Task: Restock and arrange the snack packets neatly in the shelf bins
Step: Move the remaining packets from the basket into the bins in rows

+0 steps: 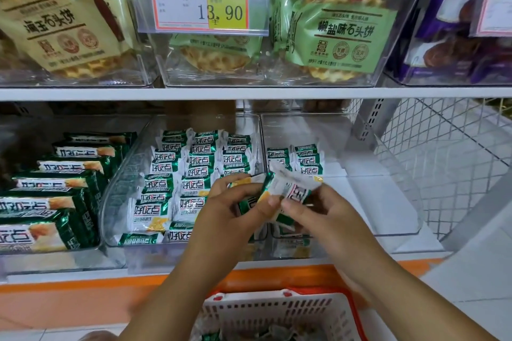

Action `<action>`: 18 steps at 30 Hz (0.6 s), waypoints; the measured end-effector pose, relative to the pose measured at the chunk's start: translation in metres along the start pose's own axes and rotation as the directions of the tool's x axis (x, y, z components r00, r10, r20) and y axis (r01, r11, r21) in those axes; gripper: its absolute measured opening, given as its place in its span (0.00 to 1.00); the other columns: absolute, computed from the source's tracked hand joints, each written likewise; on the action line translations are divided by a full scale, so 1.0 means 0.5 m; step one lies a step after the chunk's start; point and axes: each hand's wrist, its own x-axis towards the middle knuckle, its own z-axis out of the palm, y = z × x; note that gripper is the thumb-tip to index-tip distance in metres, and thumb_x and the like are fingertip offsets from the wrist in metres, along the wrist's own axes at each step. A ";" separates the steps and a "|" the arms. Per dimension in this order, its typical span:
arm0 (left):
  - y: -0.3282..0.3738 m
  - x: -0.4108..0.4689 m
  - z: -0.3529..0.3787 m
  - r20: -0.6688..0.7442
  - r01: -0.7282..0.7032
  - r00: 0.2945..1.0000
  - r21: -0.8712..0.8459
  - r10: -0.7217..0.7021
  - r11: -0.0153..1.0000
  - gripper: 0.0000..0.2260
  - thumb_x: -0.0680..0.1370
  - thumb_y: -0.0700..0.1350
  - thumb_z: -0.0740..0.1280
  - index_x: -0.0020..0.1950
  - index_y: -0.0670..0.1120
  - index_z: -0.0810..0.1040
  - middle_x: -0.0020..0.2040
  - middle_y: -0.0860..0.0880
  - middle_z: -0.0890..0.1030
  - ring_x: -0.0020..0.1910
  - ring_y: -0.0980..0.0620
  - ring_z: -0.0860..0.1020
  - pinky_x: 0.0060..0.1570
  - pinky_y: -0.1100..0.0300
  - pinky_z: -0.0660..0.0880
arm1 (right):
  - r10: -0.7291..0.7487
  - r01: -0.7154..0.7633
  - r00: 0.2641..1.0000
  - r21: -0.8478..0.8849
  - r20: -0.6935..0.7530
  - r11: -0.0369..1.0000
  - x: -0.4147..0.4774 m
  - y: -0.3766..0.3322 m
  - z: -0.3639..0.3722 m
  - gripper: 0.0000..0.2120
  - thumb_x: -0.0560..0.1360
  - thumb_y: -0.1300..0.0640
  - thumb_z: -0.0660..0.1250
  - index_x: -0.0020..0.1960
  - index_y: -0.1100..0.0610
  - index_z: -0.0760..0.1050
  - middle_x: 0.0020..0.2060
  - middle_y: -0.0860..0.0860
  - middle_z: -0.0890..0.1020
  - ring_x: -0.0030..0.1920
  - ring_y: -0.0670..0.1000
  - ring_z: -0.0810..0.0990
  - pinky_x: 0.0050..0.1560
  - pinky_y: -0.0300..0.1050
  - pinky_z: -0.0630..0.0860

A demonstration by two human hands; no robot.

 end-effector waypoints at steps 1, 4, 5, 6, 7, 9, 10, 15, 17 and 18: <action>0.002 0.001 -0.001 -0.009 -0.002 1.000 -0.002 0.002 1.000 0.19 0.64 0.65 0.69 0.50 0.58 0.85 0.60 0.56 0.73 0.55 0.55 0.78 0.53 0.55 0.80 | 0.005 -0.001 0.998 0.060 -0.058 0.998 0.014 -0.002 -0.009 0.12 0.71 0.50 0.72 0.54 0.48 0.78 0.49 0.48 0.84 0.50 0.49 0.84 0.53 0.52 0.81; 0.003 0.010 -0.015 -0.054 -0.003 0.999 -0.028 0.002 1.000 0.06 0.75 0.53 0.68 0.49 0.60 0.84 0.59 0.57 0.74 0.47 0.57 0.79 0.45 0.67 0.79 | -0.022 0.058 0.967 0.138 -0.254 0.989 0.080 -0.019 -0.077 0.09 0.74 0.58 0.70 0.53 0.57 0.74 0.45 0.61 0.77 0.46 0.53 0.81 0.42 0.50 0.83; -0.001 0.014 -0.020 -0.071 -0.016 0.997 -0.016 0.015 1.000 0.08 0.78 0.46 0.68 0.50 0.59 0.83 0.59 0.57 0.75 0.45 0.57 0.80 0.42 0.69 0.78 | -0.055 0.068 0.952 0.034 -0.303 0.997 0.104 -0.017 -0.106 0.08 0.75 0.59 0.71 0.51 0.54 0.74 0.43 0.57 0.74 0.45 0.52 0.80 0.39 0.48 0.83; -0.005 0.017 -0.024 -0.087 -0.017 0.996 -0.008 0.016 1.000 0.11 0.79 0.42 0.67 0.51 0.59 0.82 0.59 0.56 0.76 0.44 0.57 0.80 0.41 0.70 0.78 | -0.085 0.057 0.945 -0.099 -0.316 0.993 0.127 -0.007 -0.132 0.08 0.75 0.59 0.71 0.49 0.51 0.73 0.43 0.53 0.75 0.43 0.51 0.79 0.38 0.46 0.81; -0.011 0.020 -0.028 -0.087 -0.011 0.996 -0.005 0.011 1.000 0.13 0.79 0.40 0.67 0.53 0.59 0.81 0.60 0.55 0.76 0.44 0.57 0.81 0.42 0.69 0.79 | -0.097 0.028 0.949 -0.225 -0.302 0.974 0.150 0.012 -0.156 0.09 0.74 0.61 0.71 0.50 0.50 0.74 0.44 0.50 0.76 0.40 0.50 0.79 0.38 0.45 0.78; -0.013 0.021 -0.033 -0.093 -0.002 0.996 -0.024 -0.001 1.000 0.18 0.78 0.38 0.68 0.56 0.61 0.78 0.60 0.53 0.77 0.46 0.54 0.82 0.41 0.67 0.79 | -0.094 -0.028 0.958 -0.413 -0.272 0.910 0.192 0.054 -0.188 0.11 0.74 0.63 0.71 0.52 0.51 0.75 0.45 0.51 0.78 0.37 0.49 0.78 0.40 0.45 0.75; -0.014 0.023 -0.034 -0.103 0.001 0.995 -0.039 -0.005 0.999 0.20 0.77 0.37 0.69 0.58 0.63 0.76 0.60 0.54 0.77 0.50 0.53 0.82 0.43 0.65 0.80 | -0.117 -0.029 0.958 -0.494 -0.262 0.869 0.213 0.074 -0.199 0.12 0.73 0.63 0.71 0.53 0.50 0.76 0.47 0.53 0.78 0.38 0.51 0.78 0.42 0.45 0.75; -0.024 0.031 -0.045 -0.162 0.067 0.985 -0.005 -0.067 0.998 0.28 0.73 0.43 0.74 0.62 0.70 0.68 0.64 0.57 0.76 0.58 0.49 0.79 0.51 0.52 0.78 | -0.028 -0.064 0.993 -0.710 -0.117 0.701 0.290 0.128 -0.202 0.16 0.72 0.61 0.73 0.57 0.50 0.74 0.51 0.55 0.75 0.45 0.55 0.77 0.43 0.43 0.70; -0.029 0.030 -0.047 -0.152 0.100 0.984 0.043 -0.092 0.994 0.29 0.73 0.46 0.75 0.63 0.70 0.67 0.66 0.56 0.75 0.64 0.49 0.76 0.55 0.53 0.77 | 0.026 -0.073 0.996 -0.657 -0.082 0.750 0.301 0.137 -0.188 0.17 0.72 0.63 0.74 0.55 0.52 0.70 0.43 0.56 0.78 0.39 0.56 0.78 0.42 0.48 0.74; -0.032 0.030 -0.048 -0.138 0.106 0.986 0.053 -0.098 0.993 0.29 0.72 0.46 0.76 0.63 0.71 0.67 0.68 0.55 0.75 0.66 0.49 0.75 0.58 0.50 0.76 | 0.040 -0.081 0.996 -0.647 -0.078 0.758 0.305 0.140 -0.180 0.18 0.72 0.64 0.74 0.55 0.53 0.69 0.41 0.55 0.78 0.37 0.56 0.78 0.42 0.48 0.75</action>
